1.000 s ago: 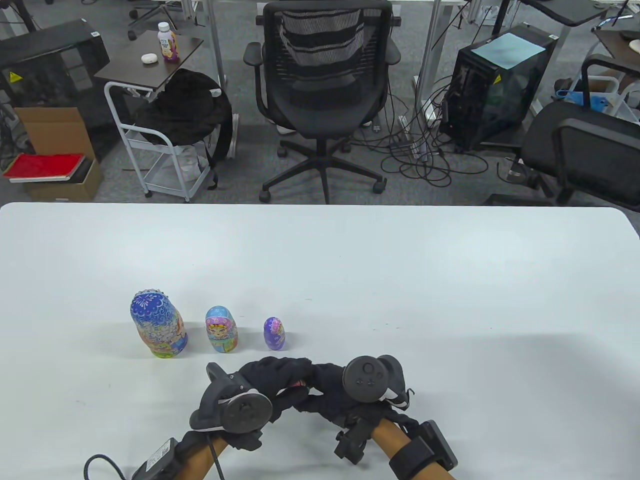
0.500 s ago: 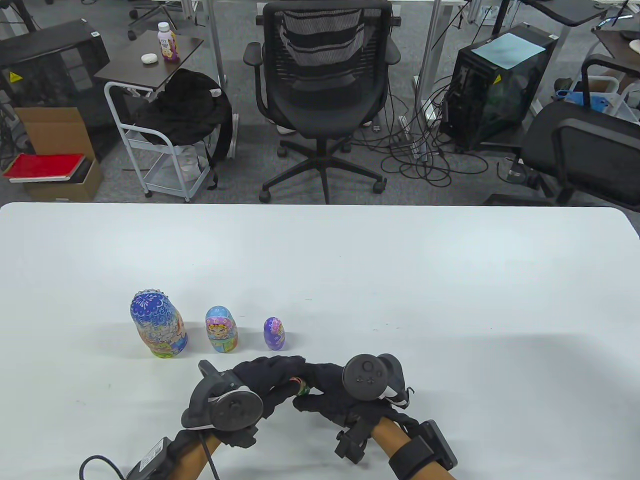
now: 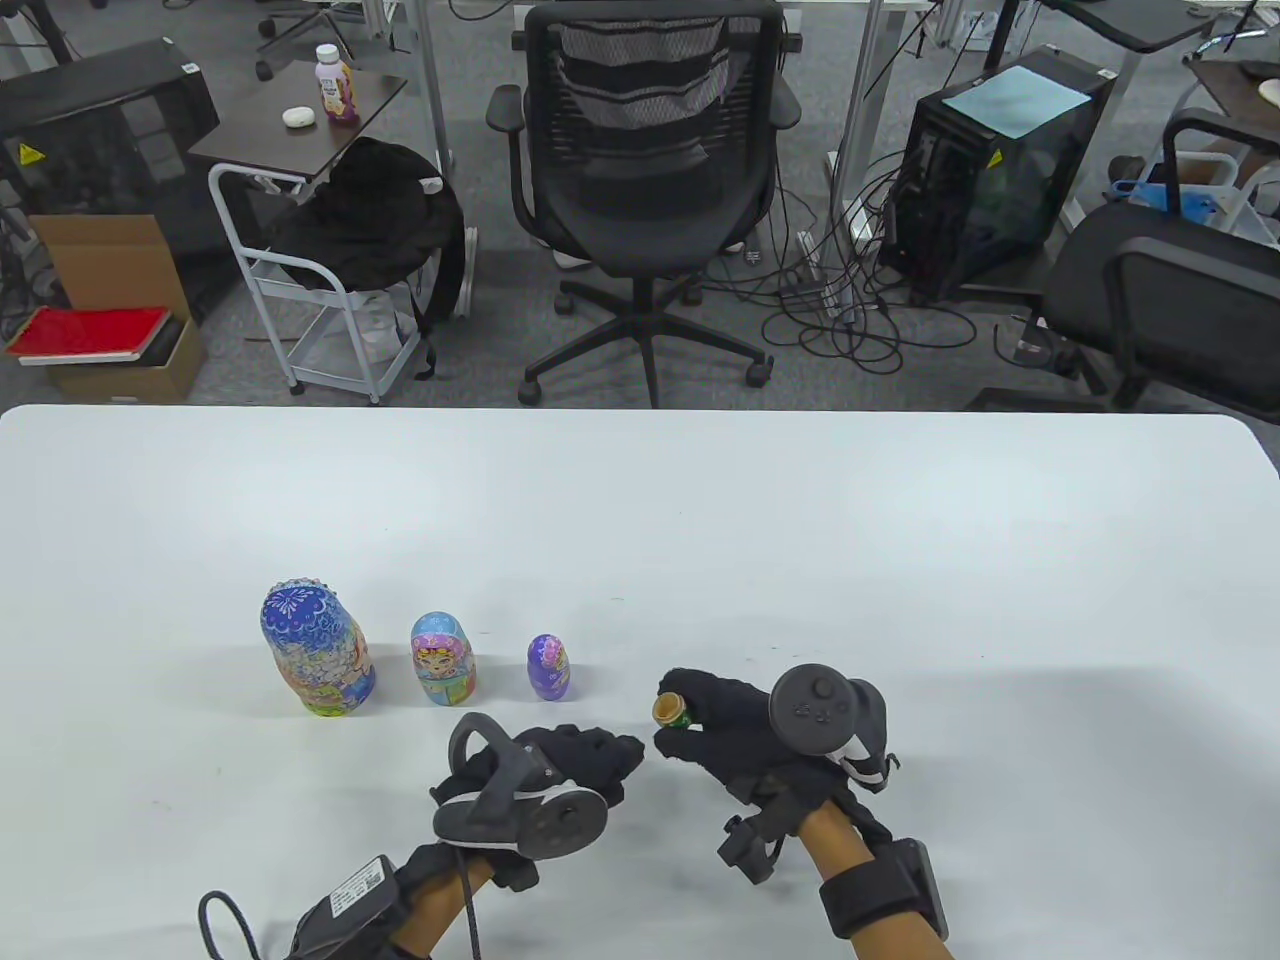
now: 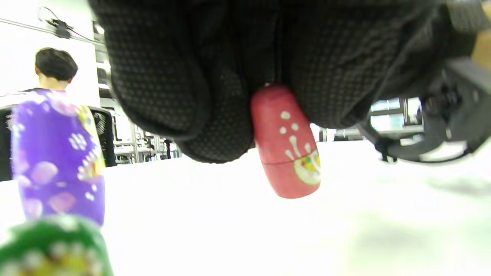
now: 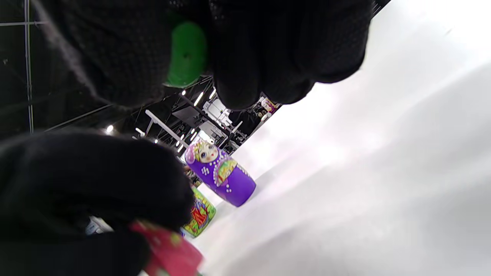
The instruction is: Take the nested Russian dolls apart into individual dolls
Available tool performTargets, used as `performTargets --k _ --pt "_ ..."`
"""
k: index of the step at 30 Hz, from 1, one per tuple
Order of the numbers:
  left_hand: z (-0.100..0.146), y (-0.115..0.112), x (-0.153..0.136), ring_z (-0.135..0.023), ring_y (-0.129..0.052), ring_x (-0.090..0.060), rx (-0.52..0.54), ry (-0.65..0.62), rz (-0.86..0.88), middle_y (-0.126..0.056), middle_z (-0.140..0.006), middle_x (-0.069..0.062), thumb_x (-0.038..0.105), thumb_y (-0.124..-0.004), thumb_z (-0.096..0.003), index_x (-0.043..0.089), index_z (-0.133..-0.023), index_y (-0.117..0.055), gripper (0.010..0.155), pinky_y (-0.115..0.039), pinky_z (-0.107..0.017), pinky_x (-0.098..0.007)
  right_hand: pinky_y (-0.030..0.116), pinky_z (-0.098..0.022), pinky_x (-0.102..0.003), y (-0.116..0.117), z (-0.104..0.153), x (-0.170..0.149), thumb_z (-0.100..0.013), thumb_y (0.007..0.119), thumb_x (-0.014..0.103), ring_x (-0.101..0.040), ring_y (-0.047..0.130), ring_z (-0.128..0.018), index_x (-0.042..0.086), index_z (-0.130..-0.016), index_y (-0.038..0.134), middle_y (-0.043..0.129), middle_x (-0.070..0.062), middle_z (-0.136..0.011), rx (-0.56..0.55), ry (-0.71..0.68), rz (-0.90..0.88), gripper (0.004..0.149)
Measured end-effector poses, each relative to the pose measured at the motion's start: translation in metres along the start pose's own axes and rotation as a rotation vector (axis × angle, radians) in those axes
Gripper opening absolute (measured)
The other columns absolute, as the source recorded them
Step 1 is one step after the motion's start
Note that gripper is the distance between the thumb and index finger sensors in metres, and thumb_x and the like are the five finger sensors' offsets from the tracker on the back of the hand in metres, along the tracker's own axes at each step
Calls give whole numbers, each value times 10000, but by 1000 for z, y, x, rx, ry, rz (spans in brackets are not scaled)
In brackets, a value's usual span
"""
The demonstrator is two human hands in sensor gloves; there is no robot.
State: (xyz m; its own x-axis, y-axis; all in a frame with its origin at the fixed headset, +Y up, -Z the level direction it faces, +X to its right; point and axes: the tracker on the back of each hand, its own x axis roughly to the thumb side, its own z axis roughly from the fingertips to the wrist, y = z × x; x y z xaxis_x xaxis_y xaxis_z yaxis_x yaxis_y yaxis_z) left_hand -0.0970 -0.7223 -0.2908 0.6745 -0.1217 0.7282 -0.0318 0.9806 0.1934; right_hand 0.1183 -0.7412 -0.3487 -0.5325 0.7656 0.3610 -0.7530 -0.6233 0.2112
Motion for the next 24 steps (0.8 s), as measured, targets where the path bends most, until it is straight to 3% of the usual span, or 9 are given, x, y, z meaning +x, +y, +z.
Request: performTargets --k 6,13,20,22,24 --pt "-9 -20 4 -594 -1085 -174 -47 -25 -45 -991 -821 -23 424 -876 -488 252 -936 -810 484 -961 -457 -305 800 -570 -489 -2 -1 0 -401 914 421 -400 902 -763 75 -966 736 951 -171 -817 -11 -2 -36 685" --pt "-8 -22 3 -656 -1064 -205 -53 -31 -29 -955 -881 -47 461 -866 -487 246 -975 -773 542 -946 -495 -327 801 -569 -488 3 -2 4 -400 913 422 -399 904 -761 75 -966 736 952 -169 -816 -3 -16 -33 688" --pt "13 11 -22 -708 -1035 -245 73 91 27 -922 -924 -77 517 -827 -489 241 -991 -758 577 -924 -522 -357 804 -564 -487 5 -1 4 -402 911 424 -398 906 -757 73 -964 737 953 -169 -813 -2 -33 -43 685" --pt "23 14 -30 -717 -1028 -262 31 131 3 -920 -929 -84 530 -829 -485 238 -995 -758 593 -917 -529 -372 804 -566 -486 9 -1 5 -400 912 422 -396 907 -757 75 -965 736 952 -168 -814 7 -40 -49 687" --pt "32 10 -39 -730 -1020 -270 -94 182 -6 -913 -938 -88 557 -826 -475 237 -1006 -749 624 -910 -539 -379 802 -568 -486 13 -2 7 -399 913 420 -396 905 -761 78 -960 739 951 -167 -816 25 -49 -61 680"
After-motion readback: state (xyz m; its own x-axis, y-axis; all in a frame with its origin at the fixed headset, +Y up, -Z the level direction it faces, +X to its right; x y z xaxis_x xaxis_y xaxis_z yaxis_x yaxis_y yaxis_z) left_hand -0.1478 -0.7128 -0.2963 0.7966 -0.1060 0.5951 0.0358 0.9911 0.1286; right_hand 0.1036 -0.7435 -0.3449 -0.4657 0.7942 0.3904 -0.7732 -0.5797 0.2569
